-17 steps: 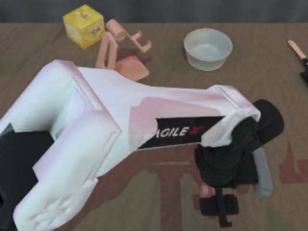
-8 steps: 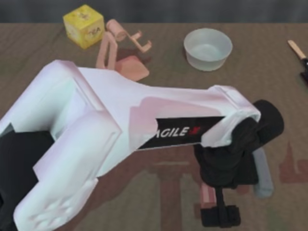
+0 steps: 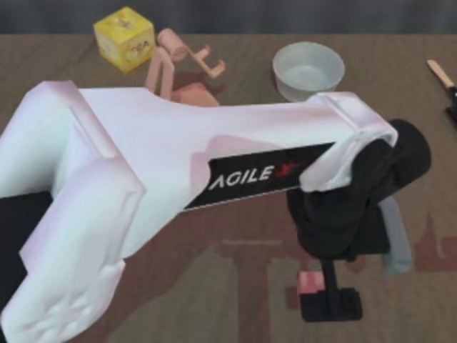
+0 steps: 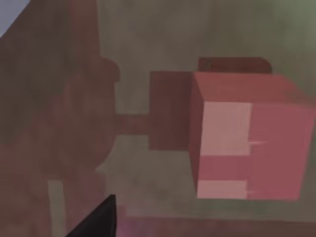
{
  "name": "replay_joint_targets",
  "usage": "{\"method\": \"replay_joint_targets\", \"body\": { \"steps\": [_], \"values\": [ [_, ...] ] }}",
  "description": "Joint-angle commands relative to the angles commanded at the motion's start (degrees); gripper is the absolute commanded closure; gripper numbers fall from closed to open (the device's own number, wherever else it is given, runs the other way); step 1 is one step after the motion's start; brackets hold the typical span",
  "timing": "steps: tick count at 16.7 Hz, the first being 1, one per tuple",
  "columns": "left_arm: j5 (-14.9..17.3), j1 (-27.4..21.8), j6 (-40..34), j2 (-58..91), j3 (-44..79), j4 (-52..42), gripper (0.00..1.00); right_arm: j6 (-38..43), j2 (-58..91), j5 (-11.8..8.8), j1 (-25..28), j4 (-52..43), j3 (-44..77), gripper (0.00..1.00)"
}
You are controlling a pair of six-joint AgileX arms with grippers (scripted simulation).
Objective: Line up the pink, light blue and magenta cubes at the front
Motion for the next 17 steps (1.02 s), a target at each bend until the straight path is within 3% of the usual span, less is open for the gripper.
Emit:
{"method": "replay_joint_targets", "body": {
  "steps": [3,10,13,17],
  "values": [
    [-0.02,0.35,0.06,-1.70,3.10,-4.39,0.00,0.00,0.00,0.00,0.00,0.00,0.00,0.00],
    [-0.15,0.99,-0.37,-3.40,1.65,-3.55,0.00,-0.36,1.56,-0.07,0.56,-1.09,1.56,0.00],
    [-0.58,4.95,-2.37,-10.48,-4.76,0.41,0.00,-1.78,8.07,-0.18,2.53,-5.30,7.94,0.00],
    [-1.24,14.13,-7.21,-28.21,-19.92,9.49,0.00,-4.89,24.03,-0.14,6.39,-14.35,21.21,0.00]
  ]
}}
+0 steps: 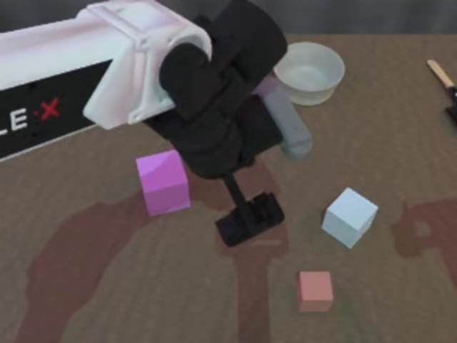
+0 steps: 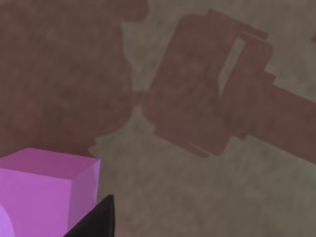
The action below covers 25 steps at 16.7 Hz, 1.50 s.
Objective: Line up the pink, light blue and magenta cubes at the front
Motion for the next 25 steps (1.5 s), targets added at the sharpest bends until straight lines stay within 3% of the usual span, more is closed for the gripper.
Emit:
{"method": "replay_joint_targets", "body": {
  "steps": [9,14,19,25],
  "values": [
    [-0.33,26.52,-14.00,-57.67,-48.15,28.22,0.00,-9.21,53.91,0.32,10.99,-27.32,35.54,0.00],
    [0.00,37.82,-19.74,-82.07,-69.05,42.41,0.00,-13.34,76.05,0.30,16.18,-39.50,52.52,0.00],
    [0.51,44.42,-23.21,-96.92,-80.35,52.07,0.00,-15.80,89.25,0.24,19.27,-46.15,63.58,0.00],
    [0.64,45.44,-23.77,-99.37,-81.92,53.75,0.00,-16.20,91.13,0.22,19.77,-47.13,65.44,0.00]
  ]
}}
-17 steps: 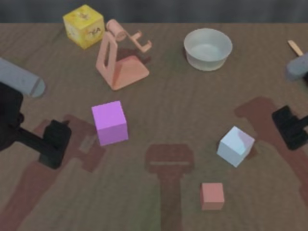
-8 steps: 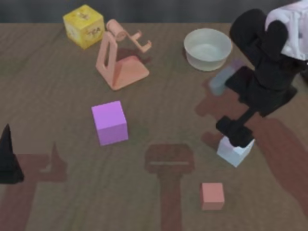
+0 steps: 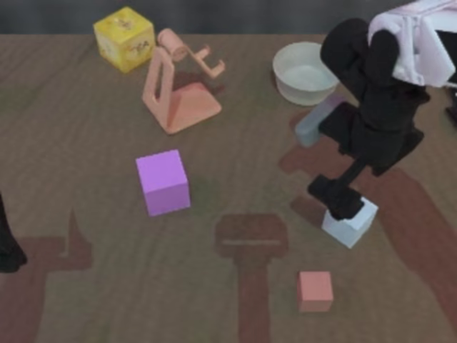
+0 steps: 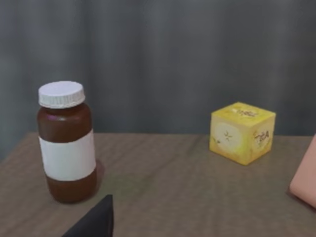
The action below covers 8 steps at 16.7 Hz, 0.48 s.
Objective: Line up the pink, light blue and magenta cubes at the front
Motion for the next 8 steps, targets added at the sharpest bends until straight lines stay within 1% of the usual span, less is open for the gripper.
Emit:
{"method": "replay_joint_targets", "body": {
  "steps": [2,4,8],
  "values": [
    [0.00,0.00,0.00,0.00,0.00,0.00,0.00,0.00,0.16,0.01,-0.21,0.20,-0.09,0.00],
    [0.00,0.00,0.00,0.00,0.00,0.00,0.00,-0.04,1.07,0.01,-0.11,2.32,-1.43,0.00],
    [0.00,0.00,0.00,0.00,0.00,0.00,0.00,0.11,5.01,0.04,0.00,11.90,-6.51,0.00]
  ]
}}
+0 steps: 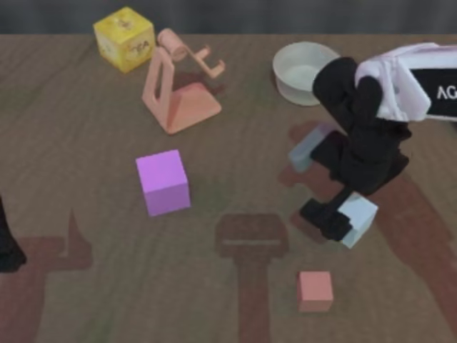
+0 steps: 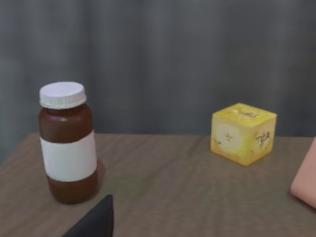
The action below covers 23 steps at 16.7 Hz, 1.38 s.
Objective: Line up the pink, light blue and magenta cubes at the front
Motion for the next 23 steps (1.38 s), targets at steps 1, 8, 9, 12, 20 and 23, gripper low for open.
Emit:
{"method": "replay_joint_targets", "body": {
  "steps": [1,8,9,12,20,23],
  "values": [
    [0.00,0.00,0.00,0.00,0.00,0.00,0.00,0.03,0.99,0.01,0.03,2.37,-1.28,0.00],
    [0.00,0.00,0.00,0.00,0.00,0.00,0.00,0.09,2.90,0.02,0.10,6.04,-3.52,0.00],
    [0.00,0.00,0.00,0.00,0.00,0.00,0.00,0.09,2.90,0.02,0.10,6.04,-3.52,0.08],
    [0.00,0.00,0.00,0.00,0.00,0.00,0.00,0.09,2.90,0.02,0.10,6.04,-3.52,0.30],
    [0.00,0.00,0.00,0.00,0.00,0.00,0.00,0.09,2.90,0.02,0.10,6.04,-3.52,0.90],
    [0.00,0.00,0.00,0.00,0.00,0.00,0.00,0.09,2.90,0.02,0.10,6.04,-3.52,1.00]
  ]
}}
